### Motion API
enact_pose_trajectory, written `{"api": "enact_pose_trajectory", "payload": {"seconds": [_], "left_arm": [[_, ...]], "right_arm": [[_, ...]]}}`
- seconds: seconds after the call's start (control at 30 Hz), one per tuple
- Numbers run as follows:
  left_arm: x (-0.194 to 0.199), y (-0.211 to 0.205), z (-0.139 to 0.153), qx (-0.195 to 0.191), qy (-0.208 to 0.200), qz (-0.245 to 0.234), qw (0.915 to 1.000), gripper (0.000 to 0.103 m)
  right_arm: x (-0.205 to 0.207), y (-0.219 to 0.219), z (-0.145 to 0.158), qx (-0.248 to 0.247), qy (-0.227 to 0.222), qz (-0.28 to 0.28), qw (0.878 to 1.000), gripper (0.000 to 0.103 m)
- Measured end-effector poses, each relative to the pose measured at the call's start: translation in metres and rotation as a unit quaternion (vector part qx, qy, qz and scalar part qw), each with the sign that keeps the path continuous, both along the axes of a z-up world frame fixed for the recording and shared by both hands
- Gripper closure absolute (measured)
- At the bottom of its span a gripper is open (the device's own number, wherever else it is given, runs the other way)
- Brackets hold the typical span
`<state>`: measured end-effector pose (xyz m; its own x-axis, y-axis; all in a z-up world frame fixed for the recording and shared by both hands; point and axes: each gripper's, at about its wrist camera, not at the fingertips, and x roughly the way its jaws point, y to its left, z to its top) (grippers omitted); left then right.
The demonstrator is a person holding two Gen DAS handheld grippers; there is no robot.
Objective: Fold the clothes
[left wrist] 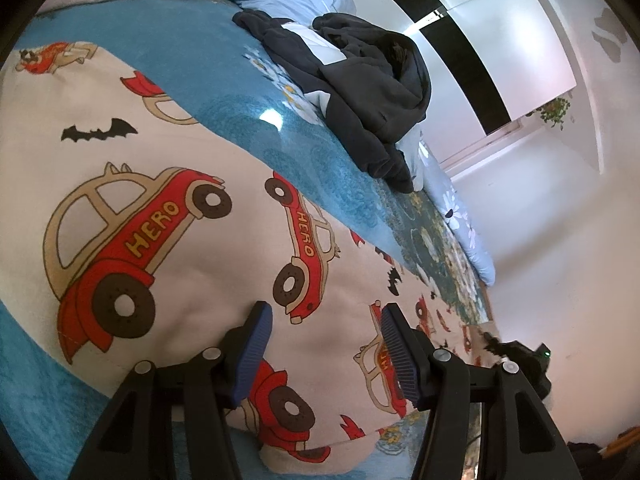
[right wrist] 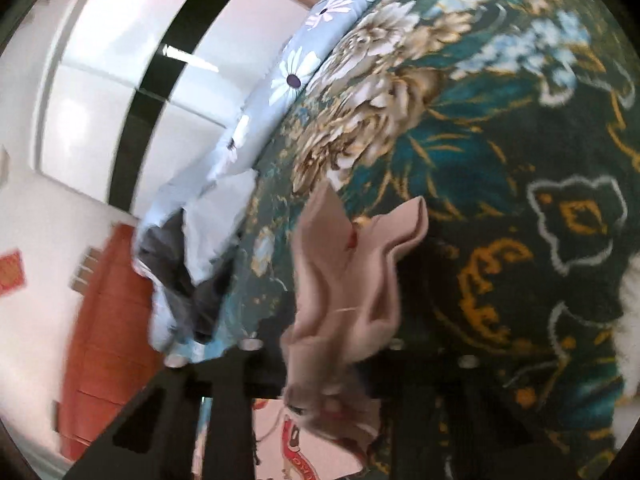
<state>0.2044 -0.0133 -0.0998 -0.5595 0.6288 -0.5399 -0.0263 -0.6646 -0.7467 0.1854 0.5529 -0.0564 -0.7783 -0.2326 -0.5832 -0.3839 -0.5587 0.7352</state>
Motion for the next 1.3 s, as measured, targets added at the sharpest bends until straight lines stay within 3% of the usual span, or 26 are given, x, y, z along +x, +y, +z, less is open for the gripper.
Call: {"api": "enact_pose_trajectory", "payload": {"seconds": [0.17,0.23,0.37,0.5,0.73,0.83,1.0,1.13,1.2,1.3], "left_arm": [[0.003,-0.008,0.002,0.029,0.006,0.002,0.9996,0.039],[0.004,-0.013,0.005,0.044,0.014,0.003,0.9989,0.037],[0.007,-0.027,0.010,0.078,0.030,0.011,0.9964,0.036],[0.005,-0.045,0.005,0.116,0.023,0.027,0.9926,0.034],[0.006,-0.072,-0.001,0.156,0.018,0.055,0.9860,0.033],[0.004,-0.073,-0.002,0.162,0.016,0.053,0.9852,0.033],[0.004,-0.071,-0.001,0.161,0.017,0.048,0.9856,0.033],[0.005,-0.072,-0.002,0.162,0.019,0.051,0.9853,0.032],[0.005,-0.071,-0.002,0.161,0.017,0.052,0.9854,0.032],[0.004,-0.070,-0.003,0.157,0.015,0.050,0.9862,0.032]], "right_arm": [[-0.024,-0.023,0.001,0.006,-0.039,0.002,0.999,0.088],[-0.025,-0.035,0.007,-0.017,-0.025,0.005,1.000,0.089],[-0.037,-0.101,0.042,-0.029,0.040,0.092,0.995,0.089],[-0.057,-0.193,0.058,-0.028,0.068,0.202,0.977,0.089],[-0.076,-0.315,0.008,-0.029,0.004,0.295,0.955,0.089],[-0.076,-0.350,0.008,0.007,-0.004,0.315,0.949,0.089],[-0.073,-0.388,0.003,0.062,-0.017,0.347,0.936,0.089],[-0.069,-0.393,-0.006,0.062,-0.026,0.350,0.934,0.086],[-0.069,-0.395,-0.008,0.048,-0.027,0.362,0.931,0.072],[-0.069,-0.396,-0.003,0.023,-0.013,0.383,0.923,0.062]]}}
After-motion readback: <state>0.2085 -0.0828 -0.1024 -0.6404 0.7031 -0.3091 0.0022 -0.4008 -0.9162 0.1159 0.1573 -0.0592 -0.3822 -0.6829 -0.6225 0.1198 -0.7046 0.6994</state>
